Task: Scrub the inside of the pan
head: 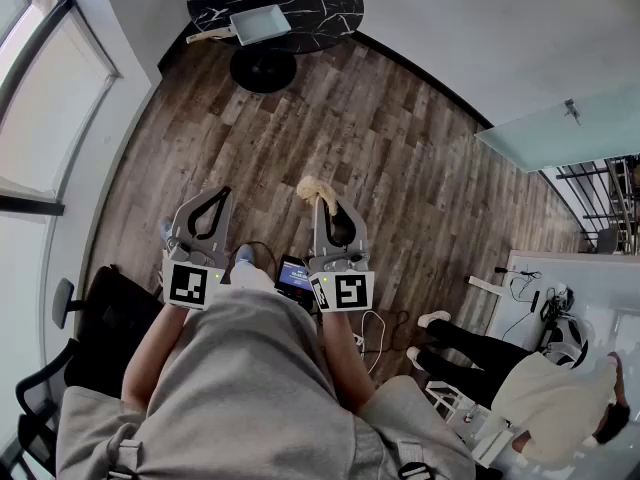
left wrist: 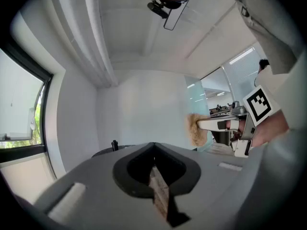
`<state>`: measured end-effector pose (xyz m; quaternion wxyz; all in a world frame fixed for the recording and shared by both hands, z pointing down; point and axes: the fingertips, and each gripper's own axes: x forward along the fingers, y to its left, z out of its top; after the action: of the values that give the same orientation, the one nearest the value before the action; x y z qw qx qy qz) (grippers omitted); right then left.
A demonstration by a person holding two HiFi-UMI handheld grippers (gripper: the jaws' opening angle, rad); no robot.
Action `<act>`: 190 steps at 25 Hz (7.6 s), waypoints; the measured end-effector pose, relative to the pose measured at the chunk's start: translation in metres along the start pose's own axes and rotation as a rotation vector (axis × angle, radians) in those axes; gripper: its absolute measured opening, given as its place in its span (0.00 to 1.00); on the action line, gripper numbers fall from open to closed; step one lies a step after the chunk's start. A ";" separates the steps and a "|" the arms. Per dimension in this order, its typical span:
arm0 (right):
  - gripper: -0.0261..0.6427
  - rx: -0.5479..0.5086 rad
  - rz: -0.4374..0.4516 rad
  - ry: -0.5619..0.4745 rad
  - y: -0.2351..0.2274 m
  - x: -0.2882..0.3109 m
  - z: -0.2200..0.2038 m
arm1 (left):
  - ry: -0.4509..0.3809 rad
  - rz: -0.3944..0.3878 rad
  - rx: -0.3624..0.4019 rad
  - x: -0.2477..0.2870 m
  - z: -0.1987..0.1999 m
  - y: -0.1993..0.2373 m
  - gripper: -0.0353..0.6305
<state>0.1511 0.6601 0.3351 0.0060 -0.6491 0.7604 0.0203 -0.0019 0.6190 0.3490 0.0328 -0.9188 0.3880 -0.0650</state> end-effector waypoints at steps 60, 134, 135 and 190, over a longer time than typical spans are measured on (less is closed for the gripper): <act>0.12 0.025 -0.064 0.240 -0.160 0.463 -0.078 | 0.116 0.016 0.131 0.368 -0.017 0.343 0.05; 0.11 -1.065 0.726 1.504 -0.174 0.643 -0.417 | 0.947 -0.614 0.062 0.481 -0.376 0.395 0.24; 0.11 -1.041 0.714 1.519 -0.174 0.642 -0.419 | 0.949 -0.613 0.060 0.481 -0.376 0.394 0.24; 0.10 -0.357 0.180 1.280 -0.178 0.688 -0.426 | 0.974 -0.568 0.013 0.471 -0.378 0.382 0.24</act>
<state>0.2255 -0.0634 0.7322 -0.5554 -0.4581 0.6503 -0.2426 -0.0025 0.0114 0.7252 -0.1632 -0.8509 0.0954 -0.4902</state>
